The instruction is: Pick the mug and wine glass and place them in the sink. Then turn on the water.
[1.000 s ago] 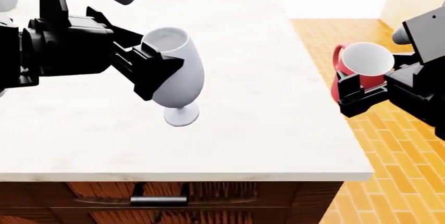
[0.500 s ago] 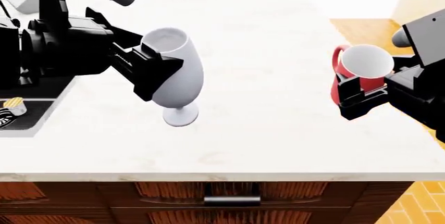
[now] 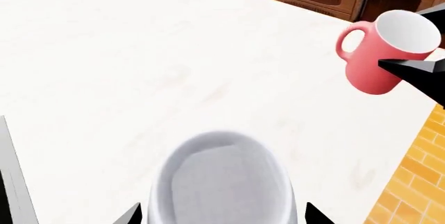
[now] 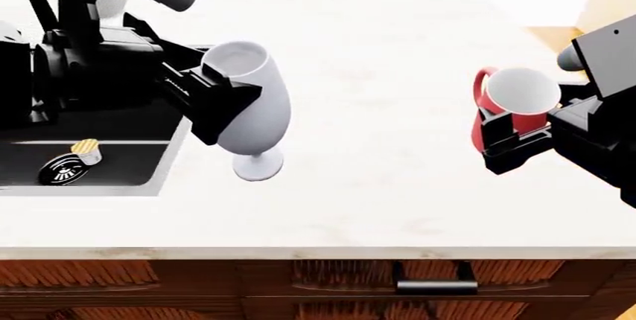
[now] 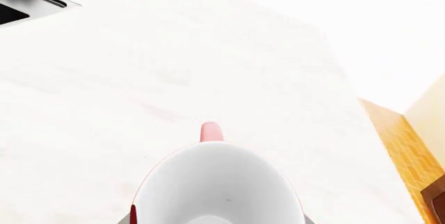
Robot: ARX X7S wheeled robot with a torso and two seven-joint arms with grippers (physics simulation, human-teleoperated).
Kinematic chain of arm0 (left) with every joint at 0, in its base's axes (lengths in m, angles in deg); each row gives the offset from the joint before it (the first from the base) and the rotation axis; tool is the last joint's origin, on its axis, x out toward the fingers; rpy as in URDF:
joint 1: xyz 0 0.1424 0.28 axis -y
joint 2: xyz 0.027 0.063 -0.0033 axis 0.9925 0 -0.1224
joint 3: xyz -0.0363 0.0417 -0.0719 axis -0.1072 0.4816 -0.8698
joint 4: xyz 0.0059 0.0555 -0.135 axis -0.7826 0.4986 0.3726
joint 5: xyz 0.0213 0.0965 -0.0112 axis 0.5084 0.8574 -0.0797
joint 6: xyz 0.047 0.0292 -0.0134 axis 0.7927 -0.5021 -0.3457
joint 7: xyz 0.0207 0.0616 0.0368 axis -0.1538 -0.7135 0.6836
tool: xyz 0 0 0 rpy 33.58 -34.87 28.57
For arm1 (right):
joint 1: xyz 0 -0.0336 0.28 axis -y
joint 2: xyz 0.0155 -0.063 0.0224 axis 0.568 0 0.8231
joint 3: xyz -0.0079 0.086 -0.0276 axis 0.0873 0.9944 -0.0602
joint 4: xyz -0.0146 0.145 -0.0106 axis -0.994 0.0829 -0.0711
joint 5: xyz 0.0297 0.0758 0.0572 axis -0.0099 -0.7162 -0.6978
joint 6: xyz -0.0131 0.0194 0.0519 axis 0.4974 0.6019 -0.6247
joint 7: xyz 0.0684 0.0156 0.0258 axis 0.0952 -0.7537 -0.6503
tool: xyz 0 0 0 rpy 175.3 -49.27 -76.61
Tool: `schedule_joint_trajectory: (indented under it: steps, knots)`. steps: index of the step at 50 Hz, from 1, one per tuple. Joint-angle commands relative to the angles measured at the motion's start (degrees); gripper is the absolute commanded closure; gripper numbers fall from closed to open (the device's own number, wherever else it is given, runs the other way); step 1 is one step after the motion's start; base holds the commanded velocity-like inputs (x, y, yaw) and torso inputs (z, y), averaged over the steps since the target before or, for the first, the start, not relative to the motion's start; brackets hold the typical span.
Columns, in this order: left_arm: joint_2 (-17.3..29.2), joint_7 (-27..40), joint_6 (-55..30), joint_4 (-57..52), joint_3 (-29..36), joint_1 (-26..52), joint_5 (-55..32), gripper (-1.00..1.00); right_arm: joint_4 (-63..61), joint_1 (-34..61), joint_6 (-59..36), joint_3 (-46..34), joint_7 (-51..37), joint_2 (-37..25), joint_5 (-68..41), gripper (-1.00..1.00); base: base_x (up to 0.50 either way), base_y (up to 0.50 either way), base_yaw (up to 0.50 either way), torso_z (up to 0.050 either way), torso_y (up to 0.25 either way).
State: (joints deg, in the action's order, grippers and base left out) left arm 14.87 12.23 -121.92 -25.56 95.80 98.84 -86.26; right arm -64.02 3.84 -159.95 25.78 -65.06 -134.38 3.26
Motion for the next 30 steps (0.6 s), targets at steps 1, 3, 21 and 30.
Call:
schedule_joint_trajectory:
  steps: [1,3,21,30]
  knots:
    - [0.0,0.8,0.4,0.2,-0.4,0.5,-0.4,1.0,-0.5,-0.2,0.2,0.5,0.0,-0.5,0.5,1.0,0.0,0.5,0.0,0.0,0.0]
    - [0.0,0.8,0.4,0.2,-0.3,0.5,-0.4,1.0,-0.5,-0.3,0.2,0.6,-0.1,-0.6,0.4,1.0,0.0,0.5,0.0,0.0,0.0]
    - [0.0,0.7,0.8,0.2,0.1,0.5,-0.4,1.0,-0.3,-0.7,1.0,0.0,-0.2,-0.8,0.4,1.0,0.0,0.5,0.0,0.001,0.001]
    - [0.3,0.2,1.2,0.3,0.3,0.3,0.0,1.0,-0.2,-0.3,0.8,-0.4,-0.5,-0.8,0.1,1.0,0.0,0.5,0.0,0.0,0.001]
